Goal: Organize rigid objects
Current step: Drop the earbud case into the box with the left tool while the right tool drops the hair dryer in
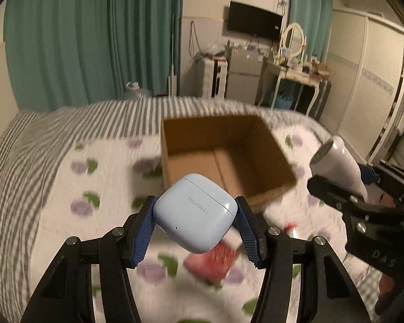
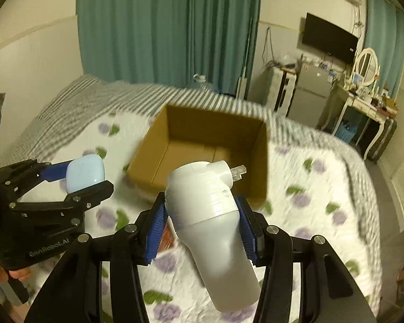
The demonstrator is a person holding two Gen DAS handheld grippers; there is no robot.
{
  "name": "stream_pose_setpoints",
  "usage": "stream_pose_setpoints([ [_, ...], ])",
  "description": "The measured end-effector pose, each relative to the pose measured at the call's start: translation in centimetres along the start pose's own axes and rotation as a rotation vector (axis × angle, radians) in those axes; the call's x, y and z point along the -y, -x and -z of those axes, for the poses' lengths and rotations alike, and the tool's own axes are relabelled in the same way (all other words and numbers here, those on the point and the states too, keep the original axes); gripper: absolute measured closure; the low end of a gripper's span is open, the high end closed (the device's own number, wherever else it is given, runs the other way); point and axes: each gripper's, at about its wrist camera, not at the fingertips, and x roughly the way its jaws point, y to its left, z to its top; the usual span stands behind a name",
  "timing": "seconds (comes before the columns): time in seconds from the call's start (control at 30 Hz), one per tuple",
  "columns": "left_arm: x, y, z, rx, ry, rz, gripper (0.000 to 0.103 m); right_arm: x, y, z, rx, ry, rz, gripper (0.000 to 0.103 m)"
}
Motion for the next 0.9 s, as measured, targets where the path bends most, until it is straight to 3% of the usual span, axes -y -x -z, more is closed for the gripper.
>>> stream_pose_setpoints([
  [0.2, 0.6, -3.8, -5.5, 0.024, -0.040, -0.017, 0.044, 2.9, -0.5, -4.3, 0.049, -0.029, -0.002, 0.054],
  [0.33, 0.7, -7.7, -6.9, -0.003, -0.042, -0.002, 0.044, 4.8, -3.5, -5.7, 0.039, -0.066, -0.008, 0.054],
  [0.47, 1.4, -12.0, -6.4, -0.042, -0.085, -0.011, 0.044, 6.0, -6.7, -5.8, 0.019, -0.083, -0.010, 0.054],
  [0.63, 1.8, -14.7, -5.1, -0.050, -0.111, 0.048, 0.042, 6.8, -10.1, -4.8, -0.012, -0.100, -0.011, 0.054],
  [0.9, -0.1, -14.2, -4.2, -0.057, -0.090, 0.022, 0.041, 6.8, -11.8, -4.4, -0.026, -0.136, -0.005, 0.053],
])
